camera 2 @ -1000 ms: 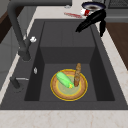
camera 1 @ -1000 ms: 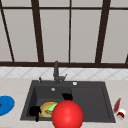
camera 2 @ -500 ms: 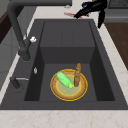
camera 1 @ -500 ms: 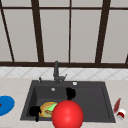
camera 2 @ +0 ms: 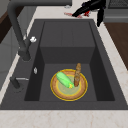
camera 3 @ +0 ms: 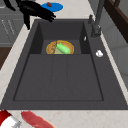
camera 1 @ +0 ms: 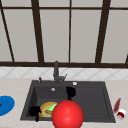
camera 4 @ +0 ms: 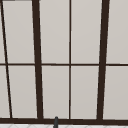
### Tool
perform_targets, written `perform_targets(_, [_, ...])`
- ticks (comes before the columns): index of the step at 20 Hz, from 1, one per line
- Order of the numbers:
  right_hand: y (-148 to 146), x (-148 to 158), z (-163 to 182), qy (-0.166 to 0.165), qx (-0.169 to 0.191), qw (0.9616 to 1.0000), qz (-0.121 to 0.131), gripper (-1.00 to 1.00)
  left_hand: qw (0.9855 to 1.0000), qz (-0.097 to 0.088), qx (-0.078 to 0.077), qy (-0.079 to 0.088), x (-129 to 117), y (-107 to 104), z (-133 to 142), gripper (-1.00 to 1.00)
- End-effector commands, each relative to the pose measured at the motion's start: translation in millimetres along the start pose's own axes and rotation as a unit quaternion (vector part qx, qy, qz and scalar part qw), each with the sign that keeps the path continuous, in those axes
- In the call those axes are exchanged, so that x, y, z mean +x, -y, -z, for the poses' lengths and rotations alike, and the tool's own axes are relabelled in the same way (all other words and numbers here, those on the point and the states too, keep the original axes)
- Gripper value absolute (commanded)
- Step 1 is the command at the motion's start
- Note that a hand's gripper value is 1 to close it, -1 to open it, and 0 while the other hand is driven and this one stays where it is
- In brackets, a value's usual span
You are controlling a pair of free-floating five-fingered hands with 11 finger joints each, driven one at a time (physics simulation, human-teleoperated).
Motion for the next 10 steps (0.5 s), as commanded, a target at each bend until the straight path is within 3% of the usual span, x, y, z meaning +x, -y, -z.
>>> perform_targets(1, [21.7,-1.9,6.2,-0.002,0.013,0.9999,0.001,-1.0,1.0,0.0,0.0,0.0,0.0,0.0,0.0,0.0])
perform_targets(10, [86.0,-13.1,-10.7,0.005,-0.012,0.9999,0.0,-1.0,1.0,0.0,0.0,0.0,0.0,0.0,0.0,0.0])
